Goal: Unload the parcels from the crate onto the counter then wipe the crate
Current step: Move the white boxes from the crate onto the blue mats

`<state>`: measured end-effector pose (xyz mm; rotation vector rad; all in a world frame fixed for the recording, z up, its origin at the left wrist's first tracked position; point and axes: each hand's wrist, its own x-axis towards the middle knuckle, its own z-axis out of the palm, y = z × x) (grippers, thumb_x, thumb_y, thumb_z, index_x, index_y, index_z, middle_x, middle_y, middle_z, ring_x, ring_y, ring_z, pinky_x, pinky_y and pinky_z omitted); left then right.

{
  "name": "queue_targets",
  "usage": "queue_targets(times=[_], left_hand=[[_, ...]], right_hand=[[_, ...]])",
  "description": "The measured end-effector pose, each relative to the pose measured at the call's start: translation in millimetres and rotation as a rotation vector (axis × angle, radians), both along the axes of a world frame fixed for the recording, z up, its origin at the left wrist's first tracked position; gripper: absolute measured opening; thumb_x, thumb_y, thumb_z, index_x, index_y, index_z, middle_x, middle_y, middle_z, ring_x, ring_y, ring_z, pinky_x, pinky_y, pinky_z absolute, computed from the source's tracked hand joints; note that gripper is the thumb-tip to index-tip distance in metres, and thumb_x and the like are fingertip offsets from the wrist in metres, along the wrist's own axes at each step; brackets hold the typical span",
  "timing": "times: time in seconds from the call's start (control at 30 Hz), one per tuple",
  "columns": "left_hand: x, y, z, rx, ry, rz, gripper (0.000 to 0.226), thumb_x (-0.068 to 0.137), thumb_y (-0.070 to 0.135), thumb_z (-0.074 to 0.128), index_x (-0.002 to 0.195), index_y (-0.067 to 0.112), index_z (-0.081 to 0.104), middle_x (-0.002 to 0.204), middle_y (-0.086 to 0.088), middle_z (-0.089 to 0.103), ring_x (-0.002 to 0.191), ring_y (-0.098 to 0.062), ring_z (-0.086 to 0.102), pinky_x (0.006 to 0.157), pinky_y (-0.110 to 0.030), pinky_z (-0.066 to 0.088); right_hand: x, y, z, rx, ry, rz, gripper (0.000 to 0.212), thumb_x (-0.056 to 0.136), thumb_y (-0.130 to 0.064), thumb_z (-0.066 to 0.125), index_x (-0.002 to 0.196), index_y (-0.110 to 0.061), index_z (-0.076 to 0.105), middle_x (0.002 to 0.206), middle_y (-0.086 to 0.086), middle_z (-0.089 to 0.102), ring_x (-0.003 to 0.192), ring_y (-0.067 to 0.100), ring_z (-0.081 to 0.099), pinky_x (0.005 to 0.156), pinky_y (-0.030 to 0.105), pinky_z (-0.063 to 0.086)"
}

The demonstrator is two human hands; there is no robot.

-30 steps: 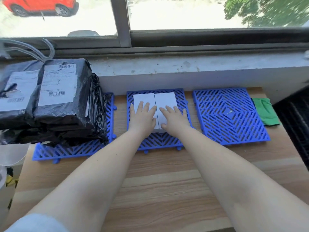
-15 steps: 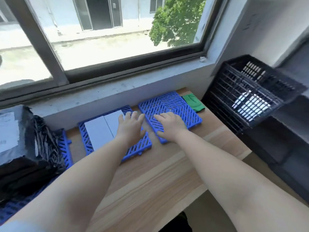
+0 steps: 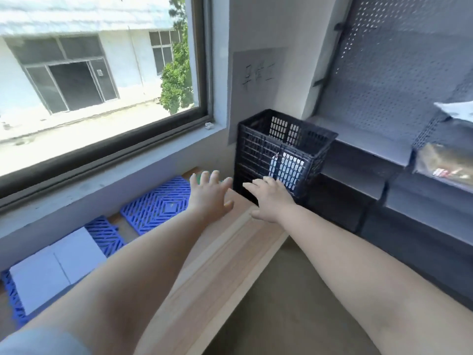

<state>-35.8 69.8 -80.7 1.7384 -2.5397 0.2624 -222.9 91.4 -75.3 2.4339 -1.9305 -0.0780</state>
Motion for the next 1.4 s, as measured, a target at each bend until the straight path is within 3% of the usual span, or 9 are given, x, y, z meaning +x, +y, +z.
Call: queue_targets(times=[0.2,0.33,0.67,0.83,1.0,1.2,1.4], left_hand=[[-154.8,-13.9,12.5,-0.038,0.028,-0.106,0.064,0.09,0.062,0.047,0.146,0.033,0.032,0.15,-0.008,0.035,0.136,-0.032,0.032,0.114,-0.06,0.02],[-236.7,-16.3,4.4,-0.025,0.011,-0.21,0.06,0.094,0.061,0.043,0.147,0.034,0.034,0.15,0.001,0.038,0.137,-0.031,0.034,0.114,-0.063,0.013],[-365.6,-55.3,-22.7,0.027,-0.024,-0.36,0.058,0.093,0.061,0.043,0.144,0.034,0.037,0.143,0.003,0.044,0.13,-0.028,0.039,0.107,-0.054,0.024],[-406.7,-117.2,-35.7,0.048,-0.014,-0.367,0.062,0.091,0.063,0.043,0.145,0.034,0.034,0.138,0.0,0.044,0.127,-0.031,0.039,0.106,-0.052,0.028],[-434.2,-215.8,-24.7,0.002,-0.001,-0.38,0.06,0.092,0.061,0.044,0.144,0.033,0.035,0.14,-0.003,0.042,0.129,-0.033,0.037,0.109,-0.055,0.025],[-466.5,-335.2,-30.3,0.059,0.018,-0.29,0.061,0.094,0.059,0.042,0.148,0.033,0.031,0.146,-0.004,0.037,0.134,-0.033,0.033,0.114,-0.058,0.019],[-515.2,-394.4,-56.4,0.11,-0.018,-0.235,0.057,0.096,0.056,0.041,0.147,0.03,0.033,0.148,-0.004,0.036,0.136,-0.034,0.03,0.115,-0.06,0.016]], right_hand=[[-154.6,16.9,30.1,-0.092,-0.12,-0.141,0.069,0.086,-0.046,0.064,0.147,-0.028,0.037,0.144,0.0,0.047,0.136,0.027,0.034,0.112,0.046,0.03],[-241.3,33.7,31.4,-0.24,-0.264,-0.24,0.058,0.089,-0.035,0.065,0.143,-0.023,0.047,0.138,-0.001,0.054,0.133,0.025,0.038,0.109,0.04,0.031],[-359.5,10.3,-9.1,-0.09,-0.179,-0.372,0.063,0.088,-0.045,0.063,0.144,-0.026,0.042,0.138,0.0,0.052,0.134,0.028,0.034,0.11,0.042,0.03],[-389.5,-51.9,-27.2,-0.032,-0.141,-0.366,0.064,0.089,-0.048,0.061,0.145,-0.026,0.04,0.14,0.001,0.05,0.137,0.029,0.029,0.112,0.044,0.028],[-410.1,-157.4,-19.5,-0.026,-0.033,-0.288,0.058,0.091,-0.03,0.058,0.145,-0.022,0.04,0.14,0.003,0.049,0.137,0.031,0.029,0.113,0.044,0.027],[-429.9,-275.7,-17.0,-0.035,-0.138,-0.329,0.058,0.091,-0.027,0.059,0.146,-0.023,0.039,0.141,0.003,0.049,0.136,0.03,0.03,0.109,0.044,0.031],[-481.9,-352.2,-44.2,-0.005,-0.124,-0.238,0.057,0.094,-0.027,0.058,0.147,-0.023,0.037,0.146,0.003,0.045,0.139,0.029,0.028,0.107,0.045,0.036]])
